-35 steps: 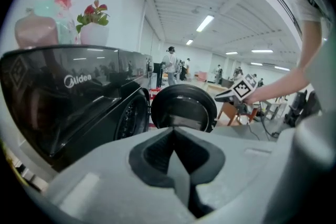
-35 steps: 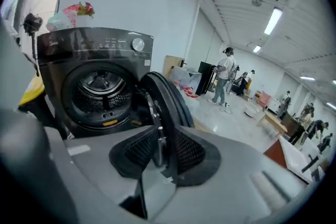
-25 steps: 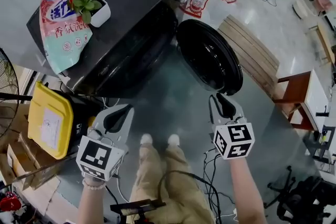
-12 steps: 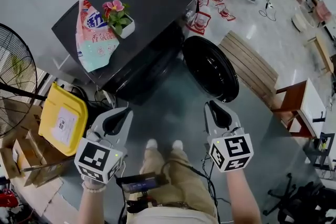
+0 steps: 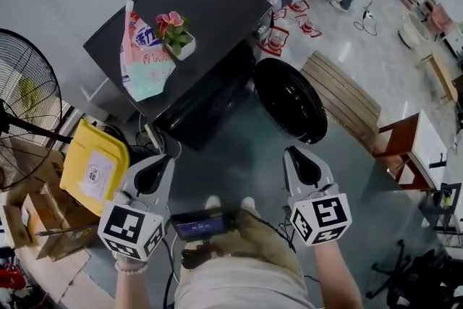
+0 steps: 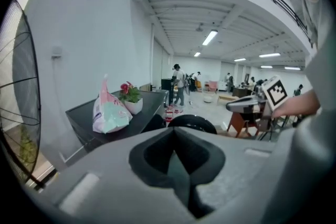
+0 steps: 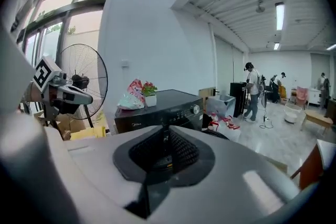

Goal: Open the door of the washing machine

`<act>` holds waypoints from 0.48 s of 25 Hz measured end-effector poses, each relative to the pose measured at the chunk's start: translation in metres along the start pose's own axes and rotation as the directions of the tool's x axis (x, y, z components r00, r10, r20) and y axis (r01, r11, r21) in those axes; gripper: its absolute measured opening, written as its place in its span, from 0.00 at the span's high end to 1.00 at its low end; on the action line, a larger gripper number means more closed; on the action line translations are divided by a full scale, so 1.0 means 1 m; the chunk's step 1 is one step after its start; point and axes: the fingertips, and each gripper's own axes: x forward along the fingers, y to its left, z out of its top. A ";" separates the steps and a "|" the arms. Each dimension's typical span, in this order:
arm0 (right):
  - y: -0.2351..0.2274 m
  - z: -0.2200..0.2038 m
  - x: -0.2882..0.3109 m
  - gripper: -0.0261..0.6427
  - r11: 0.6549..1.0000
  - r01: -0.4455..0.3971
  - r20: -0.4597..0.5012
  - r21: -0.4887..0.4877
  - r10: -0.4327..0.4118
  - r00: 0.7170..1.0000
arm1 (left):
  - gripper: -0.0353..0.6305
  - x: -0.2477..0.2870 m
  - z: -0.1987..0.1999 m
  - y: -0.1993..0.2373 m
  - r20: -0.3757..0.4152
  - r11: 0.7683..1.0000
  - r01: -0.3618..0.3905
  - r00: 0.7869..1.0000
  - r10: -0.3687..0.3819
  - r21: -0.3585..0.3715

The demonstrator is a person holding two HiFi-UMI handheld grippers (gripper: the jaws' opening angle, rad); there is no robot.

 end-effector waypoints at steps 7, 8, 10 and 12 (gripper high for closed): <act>0.002 0.013 -0.008 0.92 1.000 0.010 -0.005 -0.020 -0.010 1.000 | 0.96 -0.009 0.001 0.002 0.011 1.000 -0.003 1.000 0.003 0.002; 0.002 0.014 -0.009 0.94 1.000 0.006 -0.004 -0.027 -0.006 1.000 | 0.96 -0.009 0.003 0.002 0.017 1.000 -0.004 1.000 0.004 0.003; 0.005 0.017 -0.009 0.94 0.999 -0.005 -0.004 -0.043 0.005 1.000 | 0.96 -0.008 0.006 0.003 0.025 1.000 -0.004 1.000 0.004 0.003; 0.009 0.020 -0.010 0.94 0.999 -0.015 0.000 -0.049 0.015 1.000 | 0.96 -0.008 0.009 0.002 0.031 1.000 0.000 1.000 0.000 -0.002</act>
